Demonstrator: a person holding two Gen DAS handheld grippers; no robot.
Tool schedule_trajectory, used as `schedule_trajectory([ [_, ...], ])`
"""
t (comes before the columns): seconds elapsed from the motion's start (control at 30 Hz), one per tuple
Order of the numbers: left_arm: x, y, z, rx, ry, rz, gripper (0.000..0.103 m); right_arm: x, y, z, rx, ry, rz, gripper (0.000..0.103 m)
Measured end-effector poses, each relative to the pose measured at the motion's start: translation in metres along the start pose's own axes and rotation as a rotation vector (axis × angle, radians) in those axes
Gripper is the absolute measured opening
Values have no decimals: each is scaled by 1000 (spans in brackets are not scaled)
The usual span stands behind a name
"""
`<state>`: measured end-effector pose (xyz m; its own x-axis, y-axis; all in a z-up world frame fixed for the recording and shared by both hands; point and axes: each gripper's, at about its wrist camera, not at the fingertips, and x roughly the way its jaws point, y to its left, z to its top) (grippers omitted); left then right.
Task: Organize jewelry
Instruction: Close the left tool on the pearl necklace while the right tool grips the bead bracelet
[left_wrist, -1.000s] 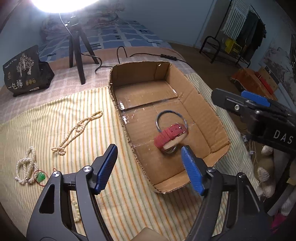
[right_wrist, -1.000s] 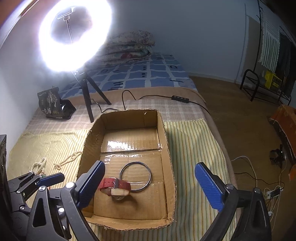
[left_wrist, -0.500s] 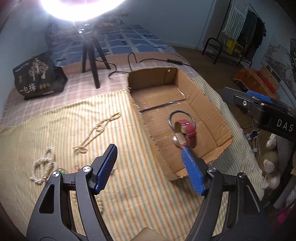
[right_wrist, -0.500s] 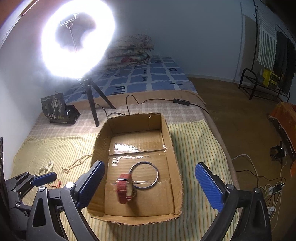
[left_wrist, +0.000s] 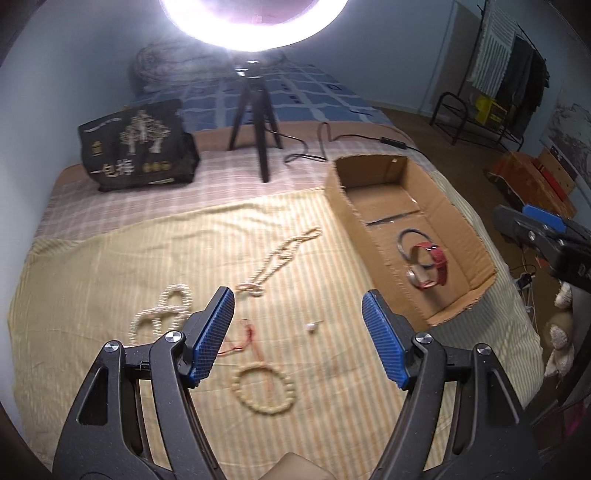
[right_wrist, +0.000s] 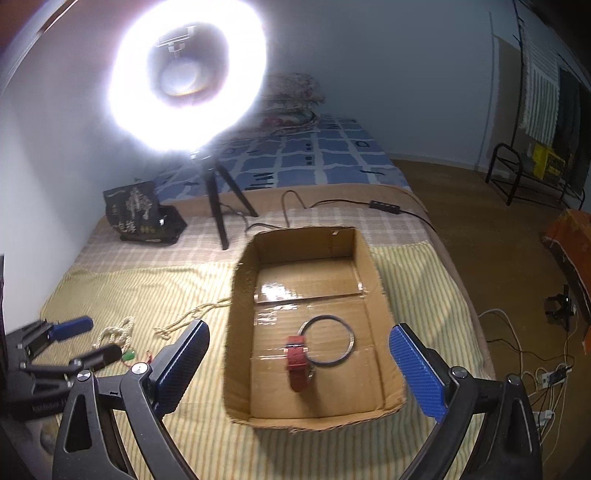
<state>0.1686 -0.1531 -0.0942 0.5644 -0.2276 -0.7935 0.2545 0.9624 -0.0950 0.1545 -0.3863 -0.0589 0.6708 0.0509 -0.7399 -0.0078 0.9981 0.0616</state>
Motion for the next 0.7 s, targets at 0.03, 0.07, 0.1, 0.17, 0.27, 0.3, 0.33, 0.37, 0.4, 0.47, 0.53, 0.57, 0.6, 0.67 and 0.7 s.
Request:
schedule_trajectory([
  [0.03, -2, 5, 0, -1, -2, 6, 74, -1, 7, -2, -18, 0, 1, 99],
  [0.07, -3, 12, -1, -2, -5, 13, 74, -2, 14, -3, -36, -1, 2, 99],
  [0.1, -5, 17, -2, -3, -7, 17, 74, -3, 19, -5, -51, -1, 3, 99],
  [0.17, -8, 32, -3, -9, -14, 35, 74, -4, 39, -11, -106, 2, 15, 99],
  [0.27, -12, 51, -4, -21, -22, 62, 74, -3, 65, -20, -190, 10, 36, 99],
  [0.3, -13, 58, -3, -27, -22, 67, 74, -2, 73, -23, -218, 13, 45, 99],
  [0.33, -14, 63, -4, -33, -23, 70, 74, -2, 80, -25, -238, 17, 55, 99],
  [0.37, -15, 68, -4, -39, -23, 73, 74, 0, 90, -29, -264, 26, 70, 99],
  [0.4, -16, 76, -4, -47, -22, 75, 74, 0, 94, -31, -277, 31, 78, 99],
  [0.47, -17, 86, -4, -58, -18, 78, 74, 4, 109, -39, -313, 50, 101, 99],
  [0.53, -16, 96, -4, -72, -10, 80, 74, 9, 119, -44, -333, 70, 122, 99],
  [0.57, -14, 103, -4, -83, 0, 76, 74, 12, 125, -48, -347, 89, 139, 99],
  [0.6, -13, 109, -3, -95, 9, 74, 74, 16, 130, -51, -359, 106, 153, 99],
  [0.67, -7, 121, -3, -120, 29, 74, 74, 22, 137, -56, -381, 135, 170, 99],
  [0.7, -6, 125, -3, -131, 36, 75, 74, 27, 142, -59, -398, 156, 176, 99],
])
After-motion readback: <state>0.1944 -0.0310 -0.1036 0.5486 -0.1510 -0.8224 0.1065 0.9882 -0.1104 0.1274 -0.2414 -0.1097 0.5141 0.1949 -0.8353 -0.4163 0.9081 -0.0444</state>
